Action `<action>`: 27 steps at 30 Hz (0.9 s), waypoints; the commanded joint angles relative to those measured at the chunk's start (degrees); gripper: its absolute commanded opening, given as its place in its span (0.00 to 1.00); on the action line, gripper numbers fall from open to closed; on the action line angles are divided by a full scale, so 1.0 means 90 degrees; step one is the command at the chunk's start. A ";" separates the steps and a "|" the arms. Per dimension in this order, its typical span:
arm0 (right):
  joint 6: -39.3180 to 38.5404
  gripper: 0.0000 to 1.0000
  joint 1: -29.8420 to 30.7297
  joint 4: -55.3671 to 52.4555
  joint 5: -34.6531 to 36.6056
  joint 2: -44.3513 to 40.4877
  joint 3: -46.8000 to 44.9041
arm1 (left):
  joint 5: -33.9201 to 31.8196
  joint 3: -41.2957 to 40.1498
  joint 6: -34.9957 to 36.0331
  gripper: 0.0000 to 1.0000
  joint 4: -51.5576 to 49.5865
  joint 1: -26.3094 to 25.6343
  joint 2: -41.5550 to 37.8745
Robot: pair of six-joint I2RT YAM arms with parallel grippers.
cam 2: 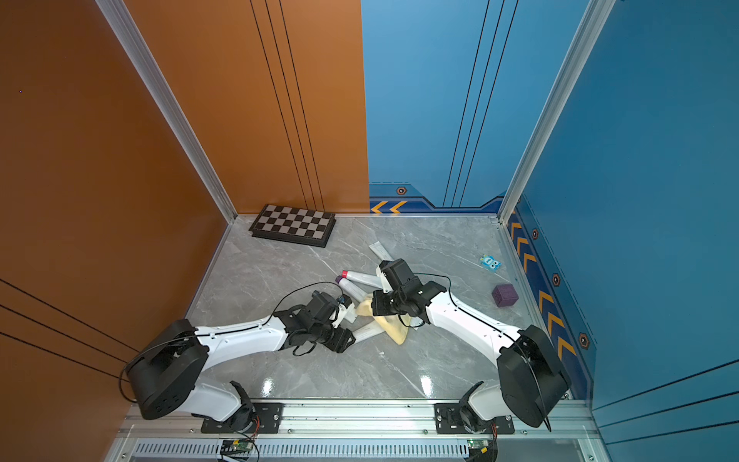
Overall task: Wipe the surface of the toothpaste tube
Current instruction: Wipe the dirt from the toothpaste tube.
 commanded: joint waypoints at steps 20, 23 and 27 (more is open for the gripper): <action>0.0226 0.00 0.0143 0.0385 -0.0189 -0.0116 -0.0476 | -0.0812 0.0097 0.0573 0.71 -0.0260 -0.0550 0.0420; 0.0240 0.00 0.0151 0.0412 -0.0206 -0.0129 -0.0506 | -0.0766 0.0155 0.0614 0.64 -0.0260 -0.0573 0.0556; 0.0263 0.00 0.0153 0.0470 -0.0242 -0.0080 -0.0598 | -0.0708 0.0208 0.0672 0.49 -0.0255 -0.0576 0.0684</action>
